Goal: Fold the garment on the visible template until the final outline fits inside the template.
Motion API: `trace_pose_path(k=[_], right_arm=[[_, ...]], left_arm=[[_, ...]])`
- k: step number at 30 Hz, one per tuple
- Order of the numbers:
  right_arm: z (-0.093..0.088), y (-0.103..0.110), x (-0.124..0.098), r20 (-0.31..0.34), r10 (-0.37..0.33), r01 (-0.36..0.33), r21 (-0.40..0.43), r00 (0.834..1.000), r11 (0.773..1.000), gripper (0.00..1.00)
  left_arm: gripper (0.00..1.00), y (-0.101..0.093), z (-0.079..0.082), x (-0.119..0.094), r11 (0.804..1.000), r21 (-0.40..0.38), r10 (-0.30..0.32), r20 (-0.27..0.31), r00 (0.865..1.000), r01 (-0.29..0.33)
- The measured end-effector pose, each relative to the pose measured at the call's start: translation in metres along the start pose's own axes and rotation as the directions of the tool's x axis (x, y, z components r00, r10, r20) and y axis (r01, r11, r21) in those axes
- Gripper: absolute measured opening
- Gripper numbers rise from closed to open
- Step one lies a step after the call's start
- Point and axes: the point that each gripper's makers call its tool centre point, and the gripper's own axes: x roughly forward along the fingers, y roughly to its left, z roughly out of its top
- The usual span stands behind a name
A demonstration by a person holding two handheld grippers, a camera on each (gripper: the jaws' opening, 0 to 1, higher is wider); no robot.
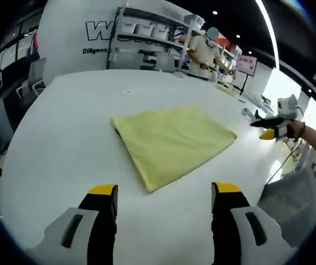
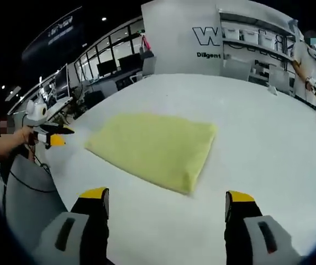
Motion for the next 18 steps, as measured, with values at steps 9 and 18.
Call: trace_pose_path(k=[9, 18], right_arm=[[-0.006, 0.011, -0.024, 0.029, -0.031, 0.03, 0.014, 0.999, 0.999, 0.95], [-0.008, 0.017, -0.035, 0.062, -0.064, 0.063, 0.026, 0.996, 0.998, 0.99]], left_arm=[[0.88, 0.002, -0.004, -0.018, 0.998, -0.021, 0.057, 0.008, 0.998, -0.057], [0.99, 0.004, -0.001, -0.032, 0.995, -0.029, 0.098, 0.032, 0.995, -0.097]])
